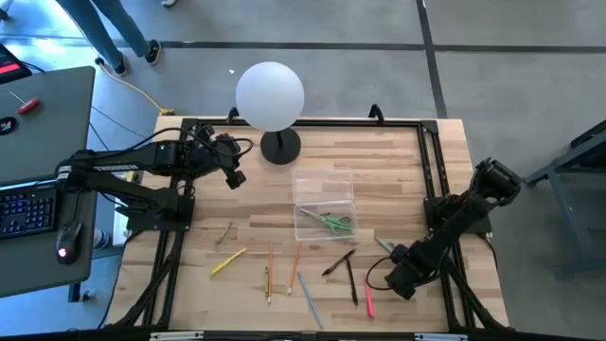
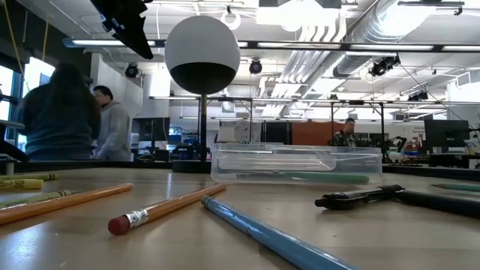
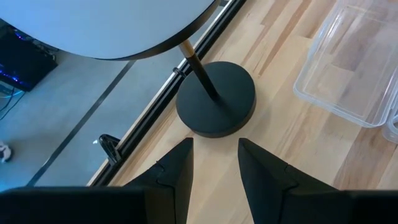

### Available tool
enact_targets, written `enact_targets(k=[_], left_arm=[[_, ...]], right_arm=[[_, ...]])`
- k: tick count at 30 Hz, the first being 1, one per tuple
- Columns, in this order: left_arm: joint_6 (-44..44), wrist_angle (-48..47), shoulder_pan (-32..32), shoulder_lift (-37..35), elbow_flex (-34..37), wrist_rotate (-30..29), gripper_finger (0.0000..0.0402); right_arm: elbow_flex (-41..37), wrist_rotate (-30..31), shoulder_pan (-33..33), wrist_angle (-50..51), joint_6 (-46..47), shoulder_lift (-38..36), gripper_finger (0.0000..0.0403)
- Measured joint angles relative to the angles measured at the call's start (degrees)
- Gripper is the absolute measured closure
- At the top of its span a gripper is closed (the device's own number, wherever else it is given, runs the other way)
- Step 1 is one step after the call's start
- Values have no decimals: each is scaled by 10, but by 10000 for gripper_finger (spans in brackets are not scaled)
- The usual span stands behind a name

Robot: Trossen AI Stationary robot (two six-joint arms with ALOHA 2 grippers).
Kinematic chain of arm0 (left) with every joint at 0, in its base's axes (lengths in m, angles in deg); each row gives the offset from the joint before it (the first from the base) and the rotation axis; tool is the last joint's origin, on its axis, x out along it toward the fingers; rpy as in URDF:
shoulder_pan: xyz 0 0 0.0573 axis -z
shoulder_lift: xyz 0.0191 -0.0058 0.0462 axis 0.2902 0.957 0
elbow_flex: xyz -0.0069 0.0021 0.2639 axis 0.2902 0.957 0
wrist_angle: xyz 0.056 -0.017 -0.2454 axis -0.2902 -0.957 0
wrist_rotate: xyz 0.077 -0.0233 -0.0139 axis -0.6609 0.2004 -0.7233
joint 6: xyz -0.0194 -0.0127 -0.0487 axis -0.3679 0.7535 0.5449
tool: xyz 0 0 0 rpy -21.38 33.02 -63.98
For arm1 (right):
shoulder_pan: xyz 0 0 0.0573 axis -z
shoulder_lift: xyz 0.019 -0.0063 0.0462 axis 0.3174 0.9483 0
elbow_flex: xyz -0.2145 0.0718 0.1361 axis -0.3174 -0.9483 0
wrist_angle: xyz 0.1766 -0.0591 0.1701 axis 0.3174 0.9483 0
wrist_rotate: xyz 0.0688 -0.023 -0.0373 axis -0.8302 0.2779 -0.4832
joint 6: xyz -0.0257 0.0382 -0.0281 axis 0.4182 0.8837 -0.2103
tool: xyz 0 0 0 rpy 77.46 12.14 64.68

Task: Pick & place school supplies into a supply box
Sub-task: Put the light blue pencil into the transparent supply box

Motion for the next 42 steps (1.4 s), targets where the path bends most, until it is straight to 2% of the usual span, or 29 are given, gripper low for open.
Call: enact_targets(k=[6, 14, 18, 27, 31, 36, 42], left_arm=[[0, 0, 0, 0, 0, 0, 243], [0, 0, 0, 0, 0, 0, 243], [0, 0, 0, 0, 0, 0, 243], [0, 0, 0, 0, 0, 0, 243], [0, 0, 0, 0, 0, 0, 243], [0, 8, 0, 0, 0, 0, 243], [0, 21, 0, 0, 0, 2, 243]], right_arm=[[18, 19, -1, -2, 0, 2, 401], [69, 151, -7, -14, -1, 2, 402], [93, 175, -12, -6, 0, 2, 402], [123, 155, -12, 25, 0, 1, 402], [125, 171, -4, 48, -34, 1, 402], [125, 155, 56, 78, -111, 1, 402], [126, 87, 168, 103, -289, 1, 402]])
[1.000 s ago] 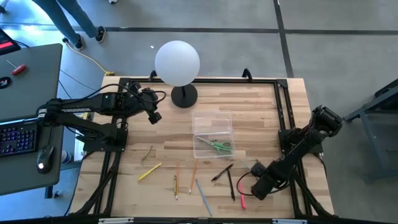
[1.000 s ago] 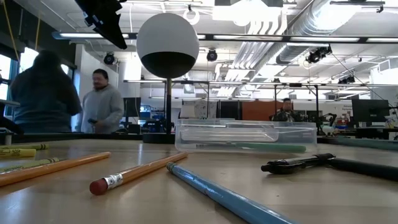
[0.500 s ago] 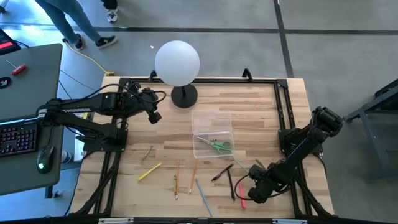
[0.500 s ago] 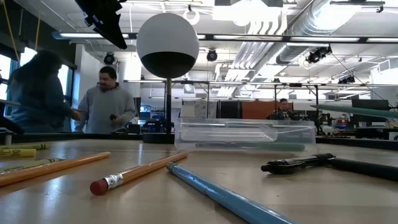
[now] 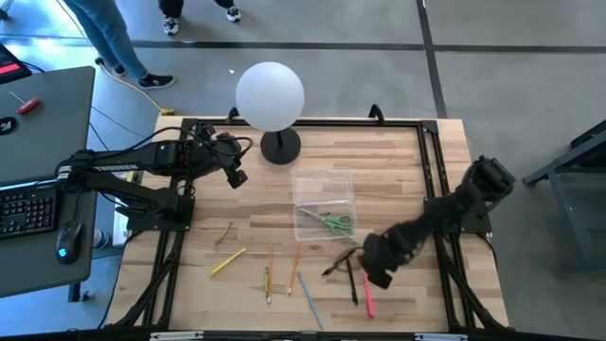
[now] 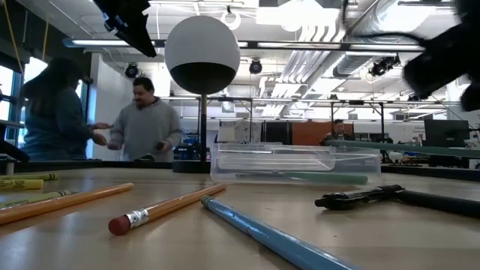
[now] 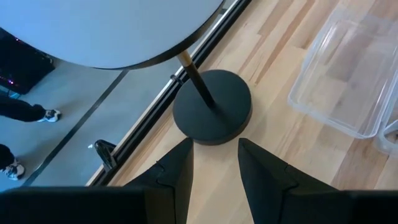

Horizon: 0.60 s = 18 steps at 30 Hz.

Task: Pick & place school supplies into a supply box
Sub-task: Put the light blue pencil into the transparent supply box

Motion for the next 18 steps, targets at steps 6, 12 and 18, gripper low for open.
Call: enact_targets(k=[6, 12, 18], left_arm=[[0, -1, 0, 0, 0, 2, 243], [-10, -2, 0, 0, 0, 0, 243], [-17, -2, 0, 0, 0, -1, 243]], right_arm=[[77, 10, 81, 151, -142, 0, 402], [181, 54, 144, 247, -256, -1, 402], [209, 57, 202, 254, -348, 20, 403]])
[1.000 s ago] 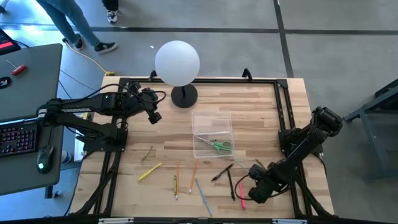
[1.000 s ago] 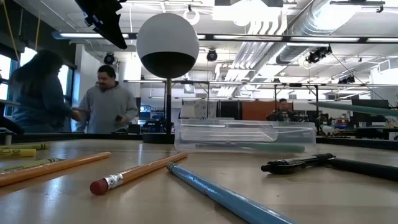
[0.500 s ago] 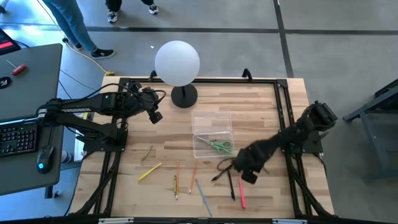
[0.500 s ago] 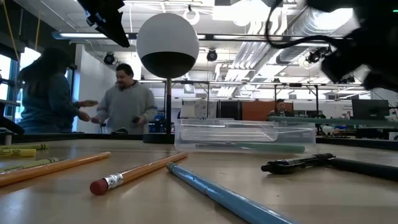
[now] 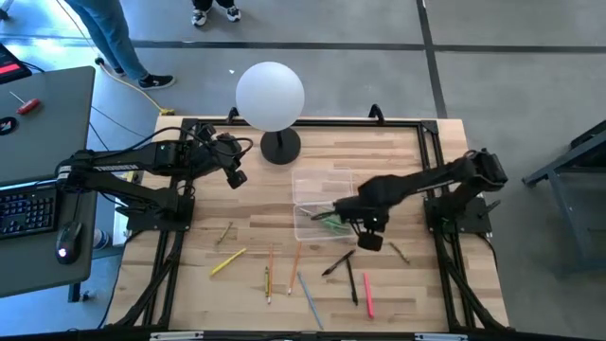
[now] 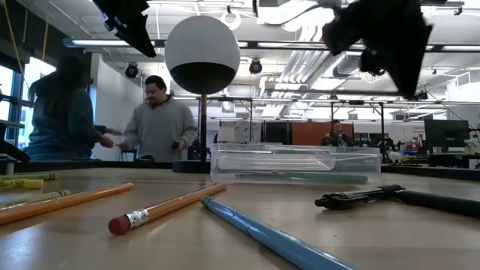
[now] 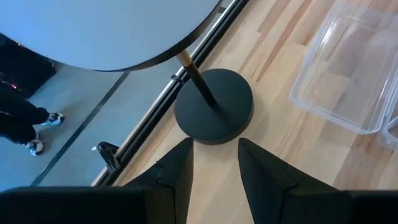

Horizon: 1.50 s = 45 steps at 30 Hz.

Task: Pick & place school supplies into a supply box
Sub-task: Put the light blue pencil into the transparent supply box

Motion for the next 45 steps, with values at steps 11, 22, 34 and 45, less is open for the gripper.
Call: enact_targets(k=[11, 22, 34, 45], left_arm=[[0, -1, 0, 0, 0, 0, 243], [1, -2, 0, 0, 0, 0, 243], [1, -7, 0, 0, 0, -1, 243], [1, -7, 0, 0, 0, 0, 243]], right_arm=[[10, -8, 59, 4, -99, 102, 403], [97, -7, 62, -3, -127, 163, 403], [93, -39, 59, 12, -95, 197, 403], [94, -53, 59, -68, -81, 197, 371]])
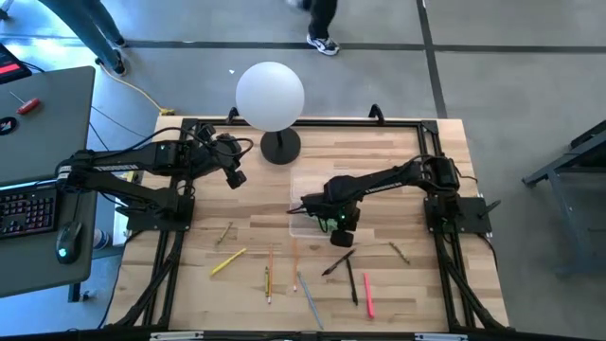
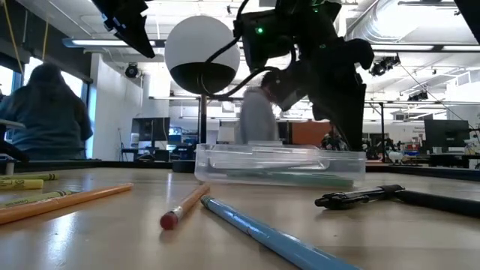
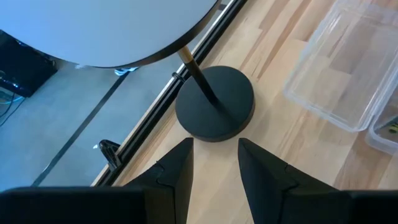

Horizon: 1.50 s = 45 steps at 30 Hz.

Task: Pick & place school supplies into a supply box
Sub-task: Put the light blue pencil into the transparent supply box, then put the green crayon into the transparent supply box

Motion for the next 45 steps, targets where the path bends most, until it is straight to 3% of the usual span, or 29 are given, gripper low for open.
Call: enact_targets(k=[10, 14, 18, 27, 34, 37, 40, 45], left_arm=[[17, -39, 0, 0, 0, 7, 243], [86, -115, 0, 0, 2, 58, 243], [161, -132, 11, -7, 60, 104, 243], [332, -37, 128, -21, 242, 183, 243], [456, -18, 231, -21, 262, 196, 243], [507, -1, 293, -19, 262, 186, 243], [563, 31, 365, -4, 262, 133, 243], [670, 32, 485, 27, 262, 7, 243]], right_arm=[[0, 3, 0, 21, 2, 0, 315], [0, 5, -1, 29, 3, 0, 305], [1, 10, -7, 31, -2, -9, 305], [33, 77, -21, 10, 1, -67, 305], [33, 81, -25, -31, -37, -71, 304], [33, 131, -25, -58, -44, -71, 304], [33, 183, -26, -96, -47, -71, 304], [33, 184, -28, -148, -104, -71, 304]])
